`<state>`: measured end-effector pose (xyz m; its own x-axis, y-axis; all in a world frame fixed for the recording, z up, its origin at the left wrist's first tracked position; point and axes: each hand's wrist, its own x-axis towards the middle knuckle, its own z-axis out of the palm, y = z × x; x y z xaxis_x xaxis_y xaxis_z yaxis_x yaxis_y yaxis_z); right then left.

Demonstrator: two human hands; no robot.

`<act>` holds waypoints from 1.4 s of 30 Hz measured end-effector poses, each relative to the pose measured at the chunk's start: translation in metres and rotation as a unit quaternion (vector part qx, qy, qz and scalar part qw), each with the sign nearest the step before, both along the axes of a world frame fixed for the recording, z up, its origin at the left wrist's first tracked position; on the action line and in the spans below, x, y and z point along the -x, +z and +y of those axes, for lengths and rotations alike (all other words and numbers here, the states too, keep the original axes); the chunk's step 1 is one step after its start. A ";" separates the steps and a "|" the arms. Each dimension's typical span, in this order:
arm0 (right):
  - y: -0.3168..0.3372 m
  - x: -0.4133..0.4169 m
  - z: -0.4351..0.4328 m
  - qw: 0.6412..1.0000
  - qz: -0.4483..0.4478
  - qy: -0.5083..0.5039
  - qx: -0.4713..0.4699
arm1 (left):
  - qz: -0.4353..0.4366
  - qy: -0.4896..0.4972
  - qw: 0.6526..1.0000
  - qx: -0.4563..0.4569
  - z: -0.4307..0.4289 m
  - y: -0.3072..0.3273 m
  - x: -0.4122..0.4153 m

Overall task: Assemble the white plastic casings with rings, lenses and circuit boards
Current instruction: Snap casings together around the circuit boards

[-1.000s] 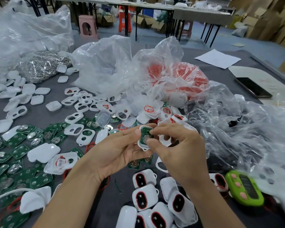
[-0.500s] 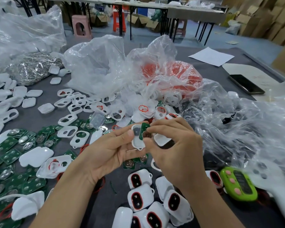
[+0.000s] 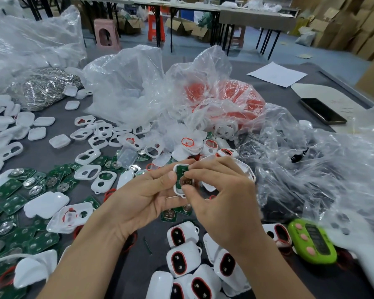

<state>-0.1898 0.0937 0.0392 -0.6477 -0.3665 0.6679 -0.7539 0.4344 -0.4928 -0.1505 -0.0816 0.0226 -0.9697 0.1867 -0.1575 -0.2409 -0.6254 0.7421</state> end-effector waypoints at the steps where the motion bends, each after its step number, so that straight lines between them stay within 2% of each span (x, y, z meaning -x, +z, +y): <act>1: 0.000 0.000 0.000 1.000 0.002 0.000 -0.005 | 0.000 0.000 1.000 0.002 0.000 0.000 0.000; 23: 0.000 -0.001 0.000 0.999 0.027 -0.007 -0.026 | 0.005 0.004 1.000 0.022 0.001 -0.003 0.000; 28: 0.000 -0.005 -0.003 0.999 -0.034 0.003 -0.014 | 0.017 -0.002 1.000 0.017 0.001 -0.004 0.001; 34: 0.006 -0.002 -0.001 0.985 -0.172 0.007 0.006 | 0.019 -0.004 0.999 0.027 0.001 -0.006 0.003; 39: 0.013 0.003 0.008 0.977 -0.205 0.054 0.010 | 0.005 0.011 1.000 0.002 0.001 -0.002 0.002; 42: 0.016 0.014 0.019 0.971 -0.234 -0.003 0.051 | 0.001 0.029 0.999 -0.033 -0.001 -0.001 0.001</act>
<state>-0.2034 0.1128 0.0549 -0.8911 -0.3096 0.3317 -0.4341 0.3693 -0.8217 -0.1519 -0.0823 0.0218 -0.9795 0.1399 -0.1452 -0.2016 -0.6865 0.6986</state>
